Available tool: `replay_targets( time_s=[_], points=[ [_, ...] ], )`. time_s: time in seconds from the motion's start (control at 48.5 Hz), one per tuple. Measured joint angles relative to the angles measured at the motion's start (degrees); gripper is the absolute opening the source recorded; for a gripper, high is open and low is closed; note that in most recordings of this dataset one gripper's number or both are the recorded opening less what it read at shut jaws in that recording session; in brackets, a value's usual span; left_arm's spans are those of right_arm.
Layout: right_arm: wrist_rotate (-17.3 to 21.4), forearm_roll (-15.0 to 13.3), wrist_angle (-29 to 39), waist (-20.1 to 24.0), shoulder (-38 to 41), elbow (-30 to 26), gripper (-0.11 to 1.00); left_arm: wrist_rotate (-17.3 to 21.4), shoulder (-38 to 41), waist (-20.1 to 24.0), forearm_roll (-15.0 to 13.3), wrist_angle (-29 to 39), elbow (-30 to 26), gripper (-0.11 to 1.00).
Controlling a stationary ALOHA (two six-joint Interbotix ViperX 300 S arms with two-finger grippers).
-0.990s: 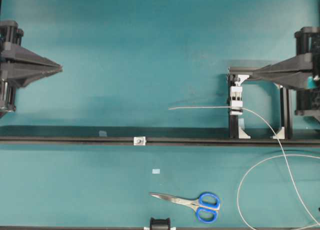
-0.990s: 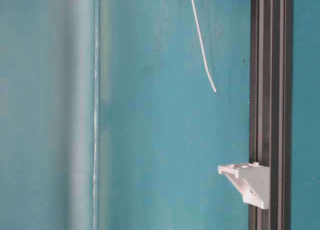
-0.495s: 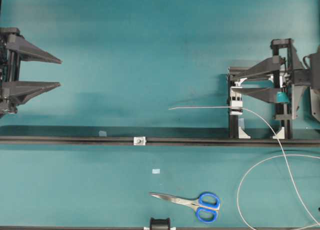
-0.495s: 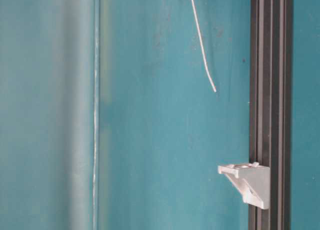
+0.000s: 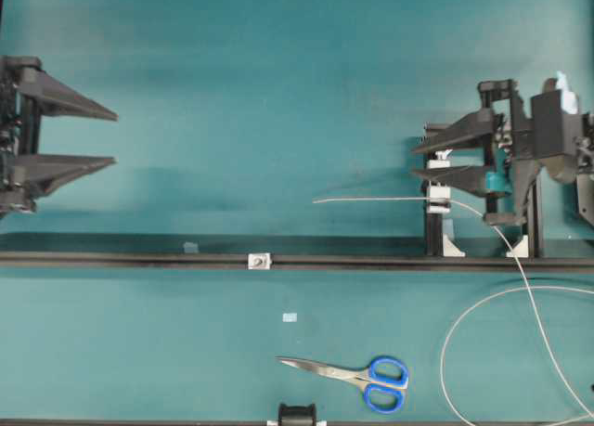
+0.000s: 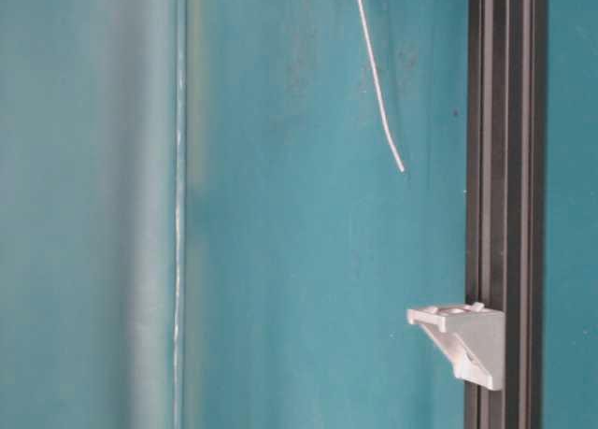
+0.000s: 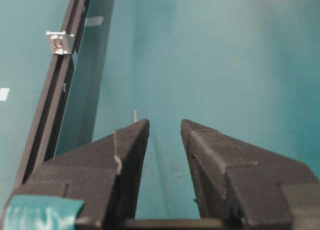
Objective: Insert the wire into the hole on the left side and pull it with the left arm.
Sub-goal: 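Move the right gripper toward the white wire tip near the fixture, then close the right gripper on the white wire near its free end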
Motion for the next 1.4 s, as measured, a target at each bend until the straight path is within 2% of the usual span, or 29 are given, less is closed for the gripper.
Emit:
replay_targets(
  time_s=[0.186,0.495,0.598,0.722,0.825,1.011,1.238,1.403],
  points=[
    [0.6,0.0,0.0,0.0,4.8,-1.6,0.45,0.4,10.9,0.4,-0.1,-4.0,-2.2,0.31],
    [2.6,-0.1,2.1,0.0,9.9,-3.3,0.46,0.3,23.7,0.8,0.0,-8.7,-3.3,0.35],
    [2.9,-0.1,3.2,0.3,10.5,-3.9,0.48,0.2,28.1,0.8,-0.1,-10.0,-4.5,0.43],
    [3.7,-0.1,4.6,0.8,11.3,-4.5,0.48,0.2,33.0,0.8,0.0,-11.1,-6.4,0.64],
    [5.0,-0.1,5.1,1.0,12.0,-5.2,0.54,0.4,35.9,0.8,-0.1,-11.2,-7.9,0.72],
    [6.2,-0.1,5.2,1.1,14.0,-5.9,0.86,0.6,37.5,0.8,-0.1,-11.2,-8.9,0.72],
    [6.2,-0.1,5.7,1.4,17.8,-8.0,0.87,0.7,37.5,0.8,0.0,-11.3,-8.9,0.72],
    [6.2,-0.1,9.2,1.4,20.7,-10.8,0.87,0.7,37.6,0.8,-0.1,-11.3,-8.9,0.72]
  ],
)
